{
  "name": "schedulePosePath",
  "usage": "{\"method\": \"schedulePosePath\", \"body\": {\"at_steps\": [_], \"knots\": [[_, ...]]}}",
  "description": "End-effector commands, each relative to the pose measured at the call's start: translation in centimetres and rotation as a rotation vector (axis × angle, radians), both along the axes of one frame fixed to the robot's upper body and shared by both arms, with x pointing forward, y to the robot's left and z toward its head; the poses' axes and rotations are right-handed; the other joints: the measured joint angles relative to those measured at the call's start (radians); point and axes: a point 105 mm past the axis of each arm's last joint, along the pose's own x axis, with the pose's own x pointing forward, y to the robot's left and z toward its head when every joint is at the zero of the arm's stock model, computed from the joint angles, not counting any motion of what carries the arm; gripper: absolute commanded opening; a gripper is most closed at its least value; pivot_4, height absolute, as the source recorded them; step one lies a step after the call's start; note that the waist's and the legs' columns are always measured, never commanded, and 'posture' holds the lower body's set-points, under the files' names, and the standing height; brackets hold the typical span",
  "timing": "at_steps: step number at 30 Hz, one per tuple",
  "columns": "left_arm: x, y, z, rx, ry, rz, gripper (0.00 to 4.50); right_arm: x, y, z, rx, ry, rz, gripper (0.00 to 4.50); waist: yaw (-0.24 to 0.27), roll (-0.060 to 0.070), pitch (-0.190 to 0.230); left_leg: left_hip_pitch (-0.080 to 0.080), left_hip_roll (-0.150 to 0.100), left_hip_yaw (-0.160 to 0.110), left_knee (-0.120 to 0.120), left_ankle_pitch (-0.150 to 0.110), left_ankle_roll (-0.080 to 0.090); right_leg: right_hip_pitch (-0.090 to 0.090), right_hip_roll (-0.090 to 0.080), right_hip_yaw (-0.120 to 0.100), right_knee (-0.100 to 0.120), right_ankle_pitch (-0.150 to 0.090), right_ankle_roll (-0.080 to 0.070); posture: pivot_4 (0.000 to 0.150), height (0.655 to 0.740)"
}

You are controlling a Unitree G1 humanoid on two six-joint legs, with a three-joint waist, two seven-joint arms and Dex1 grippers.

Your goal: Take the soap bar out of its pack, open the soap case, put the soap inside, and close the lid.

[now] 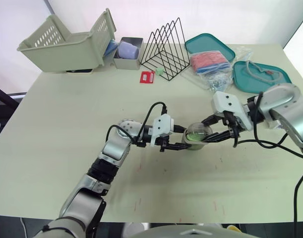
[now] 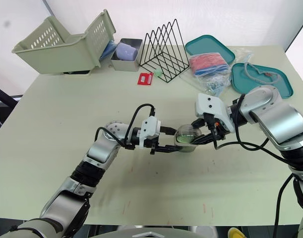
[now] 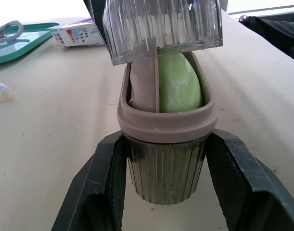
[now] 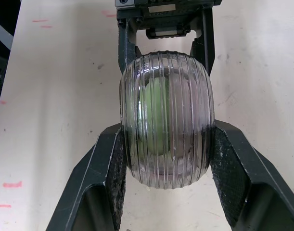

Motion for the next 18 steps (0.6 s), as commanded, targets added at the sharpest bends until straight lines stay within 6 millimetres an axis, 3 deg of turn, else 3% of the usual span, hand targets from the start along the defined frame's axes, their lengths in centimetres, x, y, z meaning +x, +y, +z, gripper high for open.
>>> {"method": "schedulePosePath", "body": {"at_steps": [1,18], "knots": [[0.2,0.0,-0.4,0.012,0.000,0.034,1.95,-1.4,0.8,-0.6,-0.016,0.034,0.092,1.87,0.000,0.000,0.000,0.000,0.000,0.000,0.000,0.000,0.000,0.000,0.000,0.000,0.000,0.000,0.000,0.150,0.7400],[0.3,-0.1,-0.4,0.014,-0.004,0.035,1.95,-0.2,0.9,0.0,-0.172,-0.050,0.007,1.87,-0.001,0.000,0.000,0.001,0.000,0.000,0.000,0.000,0.000,0.000,0.000,0.000,0.000,0.000,0.000,0.150,0.7400]]}}
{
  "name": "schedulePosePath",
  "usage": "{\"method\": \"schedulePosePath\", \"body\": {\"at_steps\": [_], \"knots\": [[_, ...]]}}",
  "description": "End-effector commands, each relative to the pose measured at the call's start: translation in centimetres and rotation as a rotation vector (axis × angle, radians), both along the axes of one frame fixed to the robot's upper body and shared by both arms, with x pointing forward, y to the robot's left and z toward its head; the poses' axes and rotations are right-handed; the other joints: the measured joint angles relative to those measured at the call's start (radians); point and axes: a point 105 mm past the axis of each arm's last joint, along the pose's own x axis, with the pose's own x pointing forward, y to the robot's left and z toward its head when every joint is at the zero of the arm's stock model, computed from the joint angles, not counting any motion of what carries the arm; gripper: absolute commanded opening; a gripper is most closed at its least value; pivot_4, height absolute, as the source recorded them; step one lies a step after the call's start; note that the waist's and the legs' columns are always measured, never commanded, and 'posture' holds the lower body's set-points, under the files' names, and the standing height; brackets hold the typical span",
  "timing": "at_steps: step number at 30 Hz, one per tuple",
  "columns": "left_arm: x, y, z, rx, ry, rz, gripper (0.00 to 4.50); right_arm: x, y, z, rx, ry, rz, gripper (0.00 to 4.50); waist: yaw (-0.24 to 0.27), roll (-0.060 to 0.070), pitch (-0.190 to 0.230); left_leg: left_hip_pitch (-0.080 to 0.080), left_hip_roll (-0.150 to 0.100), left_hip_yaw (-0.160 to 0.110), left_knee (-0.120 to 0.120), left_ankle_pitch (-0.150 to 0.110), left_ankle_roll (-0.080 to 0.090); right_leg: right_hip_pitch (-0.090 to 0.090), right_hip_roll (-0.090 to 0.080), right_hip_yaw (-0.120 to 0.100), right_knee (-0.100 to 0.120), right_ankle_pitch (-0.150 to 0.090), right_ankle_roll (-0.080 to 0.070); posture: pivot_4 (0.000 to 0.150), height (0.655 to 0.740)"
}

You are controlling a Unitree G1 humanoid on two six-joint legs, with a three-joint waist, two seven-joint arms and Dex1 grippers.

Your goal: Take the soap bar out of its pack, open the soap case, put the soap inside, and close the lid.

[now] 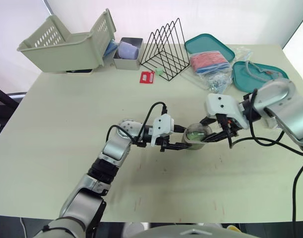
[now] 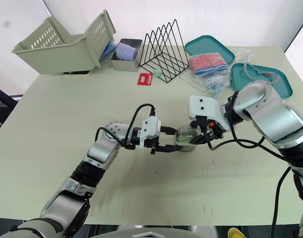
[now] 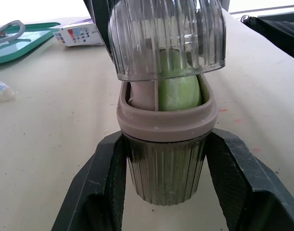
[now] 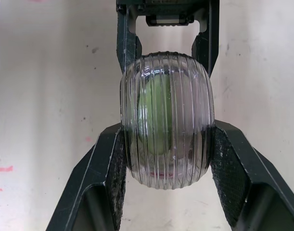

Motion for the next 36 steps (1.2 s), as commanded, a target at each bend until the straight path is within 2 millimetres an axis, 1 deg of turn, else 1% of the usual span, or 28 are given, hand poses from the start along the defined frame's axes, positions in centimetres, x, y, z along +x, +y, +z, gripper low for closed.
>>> {"method": "schedulePosePath", "body": {"at_steps": [1,9,16,20,22,36], "knots": [[0.2,0.0,-0.4,0.015,-0.003,0.027,1.95,-0.2,0.3,-0.2,-0.042,0.005,0.000,1.87,0.000,0.000,0.000,0.000,0.000,0.000,0.000,0.000,0.000,0.000,0.000,0.000,0.000,0.000,0.000,0.150,0.7400],[0.4,0.1,-0.4,0.019,-0.003,0.032,1.95,0.1,0.6,0.6,-0.066,-0.019,-0.034,1.87,0.000,0.000,0.000,0.000,0.000,0.000,0.000,0.000,0.000,0.000,0.000,0.000,0.000,0.000,0.000,0.150,0.7400],[0.4,0.0,-0.5,0.019,-0.003,0.032,1.95,-0.2,1.1,0.8,-0.060,-0.017,-0.016,1.87,0.000,0.000,0.000,0.000,0.000,0.000,0.000,0.000,0.000,0.000,0.000,0.000,0.000,0.000,0.000,0.150,0.7400],[0.3,0.0,-0.5,0.021,-0.002,0.032,1.95,-0.2,1.0,0.7,-0.064,-0.024,-0.014,1.87,0.000,0.000,0.000,0.000,0.000,0.000,0.000,0.000,0.000,0.000,0.000,0.000,0.000,0.000,0.000,0.150,0.7400],[0.3,0.0,-0.5,0.021,-0.002,0.032,1.95,0.0,0.9,0.7,-0.063,-0.035,-0.014,2.90,0.000,0.000,0.000,0.000,0.000,0.000,0.000,0.000,0.000,0.000,0.000,0.000,0.000,0.000,0.000,0.150,0.7400],[0.3,0.0,-0.6,0.026,-0.001,0.026,1.95,0.4,0.9,1.4,-0.041,-0.070,-0.018,2.90,0.000,0.000,0.000,-0.001,0.000,0.000,0.000,0.000,0.000,0.000,0.000,0.000,0.000,0.000,0.000,0.150,0.7400]]}}
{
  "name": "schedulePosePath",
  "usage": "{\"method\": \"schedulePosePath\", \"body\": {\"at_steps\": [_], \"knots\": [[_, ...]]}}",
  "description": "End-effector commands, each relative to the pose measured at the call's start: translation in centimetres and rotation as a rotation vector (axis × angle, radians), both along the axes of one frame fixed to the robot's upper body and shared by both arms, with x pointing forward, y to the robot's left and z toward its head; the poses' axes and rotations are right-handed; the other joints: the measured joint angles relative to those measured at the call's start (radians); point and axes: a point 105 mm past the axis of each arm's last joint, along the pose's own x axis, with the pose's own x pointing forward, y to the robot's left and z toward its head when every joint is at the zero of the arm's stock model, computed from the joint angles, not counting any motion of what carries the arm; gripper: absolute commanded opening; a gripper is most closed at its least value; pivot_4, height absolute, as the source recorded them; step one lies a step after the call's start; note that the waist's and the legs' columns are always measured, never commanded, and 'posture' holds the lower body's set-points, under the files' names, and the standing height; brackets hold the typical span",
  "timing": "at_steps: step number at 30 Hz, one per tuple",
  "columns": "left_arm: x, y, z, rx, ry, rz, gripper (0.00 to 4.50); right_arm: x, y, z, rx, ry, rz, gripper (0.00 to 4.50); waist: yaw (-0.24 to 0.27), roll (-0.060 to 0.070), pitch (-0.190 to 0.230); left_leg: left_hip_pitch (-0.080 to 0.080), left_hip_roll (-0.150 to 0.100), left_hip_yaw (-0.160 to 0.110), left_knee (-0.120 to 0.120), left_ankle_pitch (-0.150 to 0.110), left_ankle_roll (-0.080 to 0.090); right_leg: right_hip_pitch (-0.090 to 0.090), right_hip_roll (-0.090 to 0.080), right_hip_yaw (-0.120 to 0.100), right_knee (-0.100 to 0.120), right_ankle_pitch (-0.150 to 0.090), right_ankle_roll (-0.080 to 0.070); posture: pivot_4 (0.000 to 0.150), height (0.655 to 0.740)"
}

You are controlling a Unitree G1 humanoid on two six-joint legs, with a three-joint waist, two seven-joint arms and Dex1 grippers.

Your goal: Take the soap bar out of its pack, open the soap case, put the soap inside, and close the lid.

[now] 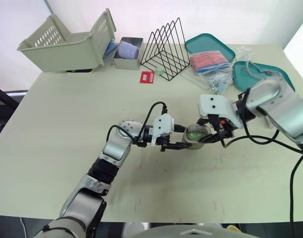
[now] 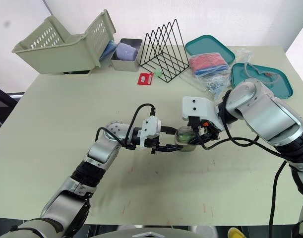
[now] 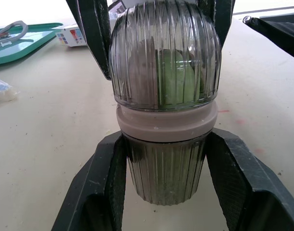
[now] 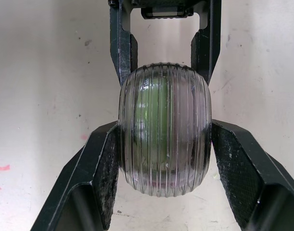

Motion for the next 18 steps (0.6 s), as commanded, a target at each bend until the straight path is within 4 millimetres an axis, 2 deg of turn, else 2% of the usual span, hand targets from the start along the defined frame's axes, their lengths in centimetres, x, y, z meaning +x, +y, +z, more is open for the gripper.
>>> {"method": "schedulePosePath", "body": {"at_steps": [1,16,18], "knots": [[0.25,0.06,-0.65,0.030,0.001,0.020,1.95,0.26,-0.02,1.44,0.021,-0.060,0.005,2.90,0.000,0.000,0.000,0.000,0.000,0.000,0.000,0.000,0.000,0.000,0.000,0.000,0.000,0.000,0.000,0.150,0.7400],[0.14,0.03,-0.79,0.036,0.002,0.012,1.95,-0.40,0.09,2.30,0.054,-0.045,0.026,2.90,0.000,0.000,0.000,0.000,0.000,0.000,0.000,0.000,0.000,0.000,0.000,0.000,0.000,0.000,0.000,0.150,0.7400],[0.11,0.01,-0.82,0.036,0.002,0.010,1.95,-0.39,0.12,2.42,0.064,-0.046,0.026,3.45,0.000,0.000,0.000,0.000,0.000,0.000,0.000,0.000,0.000,0.000,0.000,0.000,0.000,0.000,0.000,0.150,0.7400]]}}
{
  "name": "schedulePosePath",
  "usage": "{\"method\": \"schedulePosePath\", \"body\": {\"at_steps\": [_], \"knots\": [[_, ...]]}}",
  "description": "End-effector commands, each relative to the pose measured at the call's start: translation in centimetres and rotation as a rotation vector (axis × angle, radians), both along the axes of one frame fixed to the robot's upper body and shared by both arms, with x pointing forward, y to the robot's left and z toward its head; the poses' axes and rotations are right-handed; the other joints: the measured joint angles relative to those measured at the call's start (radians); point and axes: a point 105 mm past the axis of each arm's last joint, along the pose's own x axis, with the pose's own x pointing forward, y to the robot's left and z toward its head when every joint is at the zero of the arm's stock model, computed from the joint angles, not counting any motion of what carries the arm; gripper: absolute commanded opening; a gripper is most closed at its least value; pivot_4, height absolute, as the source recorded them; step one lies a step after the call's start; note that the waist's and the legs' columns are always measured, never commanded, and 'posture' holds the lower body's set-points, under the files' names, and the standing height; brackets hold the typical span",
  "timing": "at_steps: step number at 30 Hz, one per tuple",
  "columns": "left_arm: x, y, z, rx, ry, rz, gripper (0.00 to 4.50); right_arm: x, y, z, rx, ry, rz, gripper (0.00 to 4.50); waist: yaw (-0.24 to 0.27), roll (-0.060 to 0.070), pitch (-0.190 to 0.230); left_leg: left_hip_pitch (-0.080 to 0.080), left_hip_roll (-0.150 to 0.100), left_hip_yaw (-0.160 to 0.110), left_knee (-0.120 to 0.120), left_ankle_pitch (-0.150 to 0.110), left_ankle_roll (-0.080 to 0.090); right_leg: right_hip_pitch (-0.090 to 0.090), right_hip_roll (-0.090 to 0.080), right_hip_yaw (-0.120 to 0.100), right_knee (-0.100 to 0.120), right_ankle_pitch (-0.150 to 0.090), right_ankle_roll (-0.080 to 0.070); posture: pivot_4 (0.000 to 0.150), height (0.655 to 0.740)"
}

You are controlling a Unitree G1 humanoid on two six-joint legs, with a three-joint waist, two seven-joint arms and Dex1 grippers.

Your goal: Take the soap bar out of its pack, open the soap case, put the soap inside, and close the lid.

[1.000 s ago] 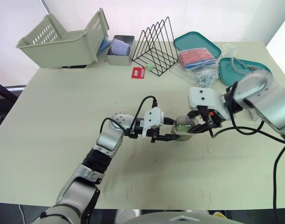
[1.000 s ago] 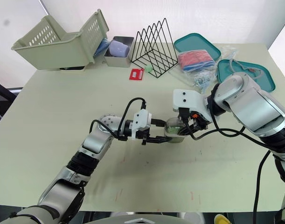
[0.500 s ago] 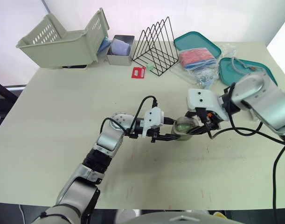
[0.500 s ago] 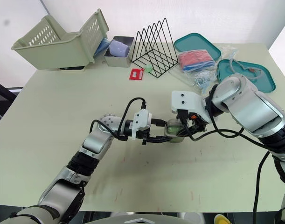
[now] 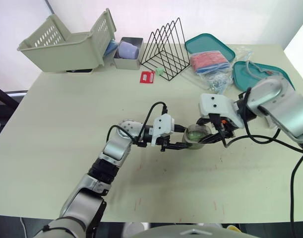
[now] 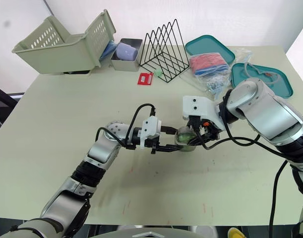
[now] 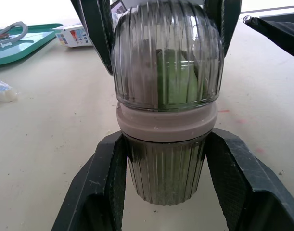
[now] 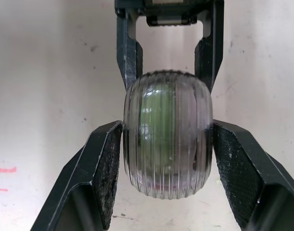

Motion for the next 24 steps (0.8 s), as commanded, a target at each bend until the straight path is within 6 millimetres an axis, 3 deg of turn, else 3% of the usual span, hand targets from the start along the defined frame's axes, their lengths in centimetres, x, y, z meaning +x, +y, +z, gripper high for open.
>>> {"method": "schedulePosePath", "body": {"at_steps": [1,2,3,9,15,18,23,24], "knots": [[0.1,0.0,-0.8,0.037,0.006,0.012,1.95,-0.1,0.1,1.8,0.033,-0.061,0.016,3.81,0.000,0.000,0.000,0.000,0.000,0.000,0.000,0.000,0.000,0.000,0.000,0.000,0.000,0.000,0.000,0.150,0.7400],[0.1,0.0,-0.8,0.037,0.006,0.011,1.95,0.0,0.0,1.9,0.035,-0.062,0.014,4.28,0.000,0.000,0.000,0.000,0.000,0.000,0.000,0.000,0.000,0.000,0.000,0.000,0.000,0.000,0.000,0.150,0.7400],[0.1,0.0,-0.8,0.038,0.005,0.011,1.95,0.0,0.0,1.9,0.035,-0.065,0.013,4.40,0.000,0.000,0.000,0.000,0.000,0.000,0.000,0.000,0.000,0.000,0.000,0.000,0.000,0.000,0.000,0.150,0.7400],[0.0,0.0,-0.8,0.038,0.005,0.011,1.95,0.3,-0.2,2.1,0.043,-0.085,0.009,4.40,0.000,0.000,0.000,0.000,0.000,0.000,0.000,0.000,0.000,0.000,0.000,0.000,0.000,0.000,0.000,0.150,0.7400],[0.0,0.0,-0.8,0.036,0.007,0.009,1.95,0.5,-1.3,5.0,0.147,-0.088,0.009,4.40,0.002,0.000,0.000,0.000,0.000,0.000,0.000,0.000,0.000,0.000,0.000,0.000,0.000,0.000,0.000,0.150,0.7400],[0.0,0.0,-0.8,0.035,0.008,0.009,1.95,0.9,-2.9,6.0,0.196,-0.095,-0.016,4.40,0.002,0.000,0.000,0.000,0.000,0.000,0.000,0.000,0.000,0.000,0.000,0.000,0.000,0.000,0.000,0.150,0.7400],[0.0,0.0,-0.8,0.035,0.008,0.006,1.95,1.9,-4.3,7.2,0.437,-0.068,-0.125,4.40,0.001,0.000,0.000,0.000,0.000,0.000,0.000,0.000,0.000,0.000,0.000,-0.001,-0.001,0.000,0.000,0.150,0.7400],[0.0,0.0,-0.7,0.034,0.007,0.006,1.95,2.2,-4.8,7.0,0.469,-0.052,-0.152,4.18,0.001,0.000,0.000,0.000,0.000,0.000,0.000,0.000,0.000,0.000,0.000,0.000,0.000,0.000,0.000,0.150,0.7400]]}}
